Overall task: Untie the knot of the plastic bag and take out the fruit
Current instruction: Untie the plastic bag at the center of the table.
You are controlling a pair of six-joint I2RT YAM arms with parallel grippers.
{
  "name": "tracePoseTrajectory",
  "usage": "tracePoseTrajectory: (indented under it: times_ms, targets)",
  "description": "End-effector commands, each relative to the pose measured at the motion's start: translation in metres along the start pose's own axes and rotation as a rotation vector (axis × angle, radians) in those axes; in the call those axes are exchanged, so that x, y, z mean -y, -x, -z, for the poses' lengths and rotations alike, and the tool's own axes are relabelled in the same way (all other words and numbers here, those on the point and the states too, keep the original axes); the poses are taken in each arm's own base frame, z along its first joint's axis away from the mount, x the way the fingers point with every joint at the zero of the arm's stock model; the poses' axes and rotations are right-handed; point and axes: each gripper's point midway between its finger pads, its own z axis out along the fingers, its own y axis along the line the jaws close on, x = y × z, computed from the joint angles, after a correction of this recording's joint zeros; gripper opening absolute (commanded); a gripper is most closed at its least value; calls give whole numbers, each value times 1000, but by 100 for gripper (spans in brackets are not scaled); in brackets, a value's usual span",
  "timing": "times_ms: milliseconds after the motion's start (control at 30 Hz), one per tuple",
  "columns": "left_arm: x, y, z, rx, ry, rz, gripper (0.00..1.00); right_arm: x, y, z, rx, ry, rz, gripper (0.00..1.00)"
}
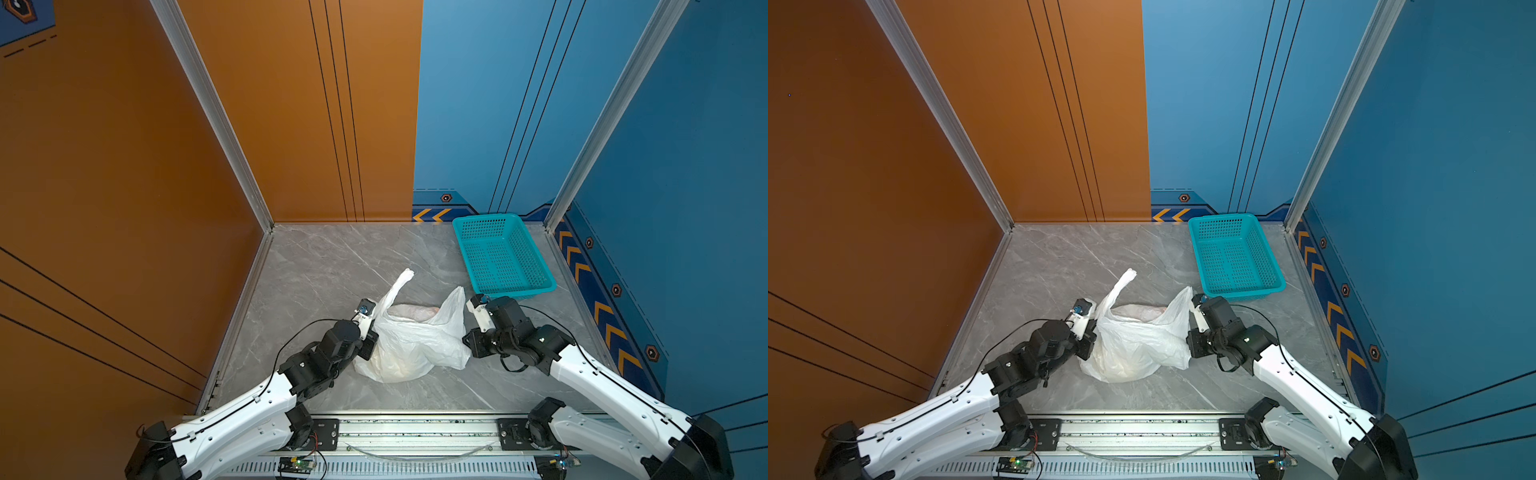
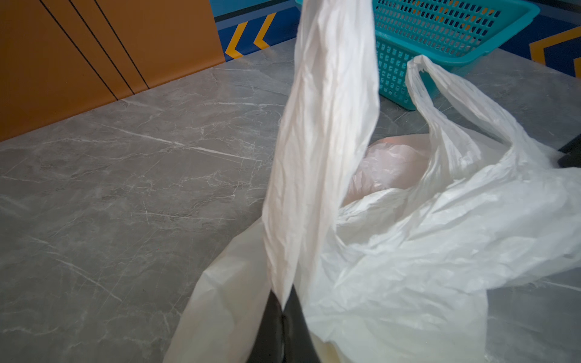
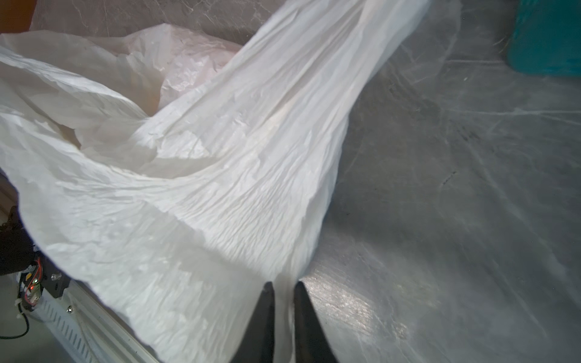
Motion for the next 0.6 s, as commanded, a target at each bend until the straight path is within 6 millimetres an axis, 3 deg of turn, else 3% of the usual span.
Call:
tracePoseTrajectory:
  times_ms: [0,67,200,333,400,567]
  targets:
    - [5,13,8,67,-13,-45,0,-21,29,35,36,24,77,38]
    - [10,14,12,84,-30,-58,0,-36,43,47,35,46,135,50]
    - [18,11,22,118,-51,-88,0,-62,66,48,32,90,231,62]
    - [22,8,29,143,-64,-107,0,-77,81,30,-6,84,343,71]
    - [22,6,30,149,-63,-106,0,-91,78,18,-41,88,433,78]
    - [27,2,32,161,-78,-105,0,-99,75,-15,-121,90,546,88]
